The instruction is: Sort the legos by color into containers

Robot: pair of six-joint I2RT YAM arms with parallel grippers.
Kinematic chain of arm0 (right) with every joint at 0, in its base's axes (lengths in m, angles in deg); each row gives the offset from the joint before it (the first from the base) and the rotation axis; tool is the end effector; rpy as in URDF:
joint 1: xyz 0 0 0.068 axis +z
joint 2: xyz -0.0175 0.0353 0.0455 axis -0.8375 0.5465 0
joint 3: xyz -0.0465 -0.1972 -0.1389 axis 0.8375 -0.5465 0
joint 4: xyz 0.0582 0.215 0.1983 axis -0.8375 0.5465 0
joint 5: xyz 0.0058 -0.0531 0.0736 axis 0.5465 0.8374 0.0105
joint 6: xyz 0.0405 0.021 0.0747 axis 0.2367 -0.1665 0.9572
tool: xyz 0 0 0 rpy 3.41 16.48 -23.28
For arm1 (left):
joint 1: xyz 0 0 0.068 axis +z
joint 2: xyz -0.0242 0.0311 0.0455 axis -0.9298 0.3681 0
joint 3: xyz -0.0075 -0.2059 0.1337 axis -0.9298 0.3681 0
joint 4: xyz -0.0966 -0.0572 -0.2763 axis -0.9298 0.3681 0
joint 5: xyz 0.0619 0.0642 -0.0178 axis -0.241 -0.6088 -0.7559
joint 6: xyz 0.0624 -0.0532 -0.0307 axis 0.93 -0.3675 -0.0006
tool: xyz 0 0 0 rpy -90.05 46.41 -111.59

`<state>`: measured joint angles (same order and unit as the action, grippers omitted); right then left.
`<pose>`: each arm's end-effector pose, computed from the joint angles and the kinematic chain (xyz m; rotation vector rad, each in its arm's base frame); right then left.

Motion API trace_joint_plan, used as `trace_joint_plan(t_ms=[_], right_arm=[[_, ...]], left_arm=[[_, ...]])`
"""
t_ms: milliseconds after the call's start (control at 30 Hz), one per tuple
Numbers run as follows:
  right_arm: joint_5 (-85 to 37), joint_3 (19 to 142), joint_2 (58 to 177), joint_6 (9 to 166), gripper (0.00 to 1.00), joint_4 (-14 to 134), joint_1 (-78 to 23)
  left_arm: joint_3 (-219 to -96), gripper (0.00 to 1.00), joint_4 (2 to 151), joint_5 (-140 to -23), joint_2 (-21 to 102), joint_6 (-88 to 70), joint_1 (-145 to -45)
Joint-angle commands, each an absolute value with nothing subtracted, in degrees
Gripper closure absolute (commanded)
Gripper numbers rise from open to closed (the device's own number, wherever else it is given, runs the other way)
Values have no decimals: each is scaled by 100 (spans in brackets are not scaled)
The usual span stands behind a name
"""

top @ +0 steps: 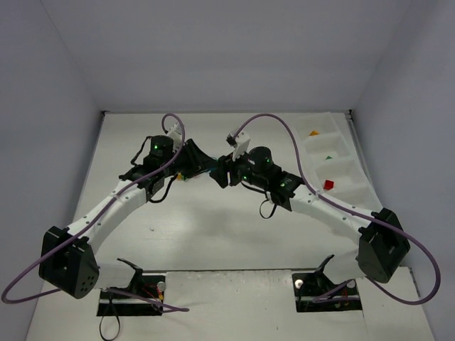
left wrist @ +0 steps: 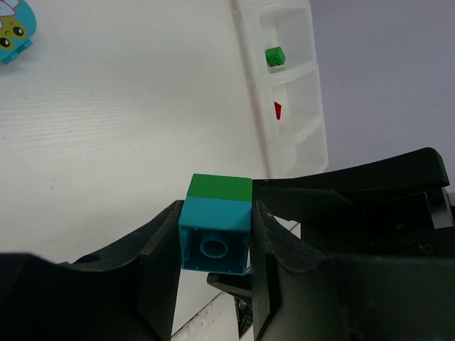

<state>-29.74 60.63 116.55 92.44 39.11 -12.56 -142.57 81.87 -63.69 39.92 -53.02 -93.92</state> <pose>0.2834 0.3010 0.2702 -0.6563 1.6011 0.9201 0.3288 -0.1950 0.2652 -0.2184 2.1337 -1.3374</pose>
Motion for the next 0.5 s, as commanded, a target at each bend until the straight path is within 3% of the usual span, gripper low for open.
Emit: trace_joint_plan(t_ms=[0,267,333,367,467], right_arm=[[-2956,6265,11598,9137,50,3622,-1231],[-2859,6283,11721,9040,63,3587,-1231],[-2798,6257,11704,8997,76,3552,-1231],[-2798,6248,11703,8970,76,3535,-1231],[-2684,6221,11668,8891,98,3517,-1231]], left_arm=[[-14515,100,7876,-6332,3710,-5163,-9424],[-14418,100,7876,-6235,3639,-5145,-9442],[-14366,100,8078,-6192,3595,-5137,-9451],[-14365,100,8078,-6191,3586,-5137,-9451],[-14330,100,8165,-6113,3578,-5110,-9451]])
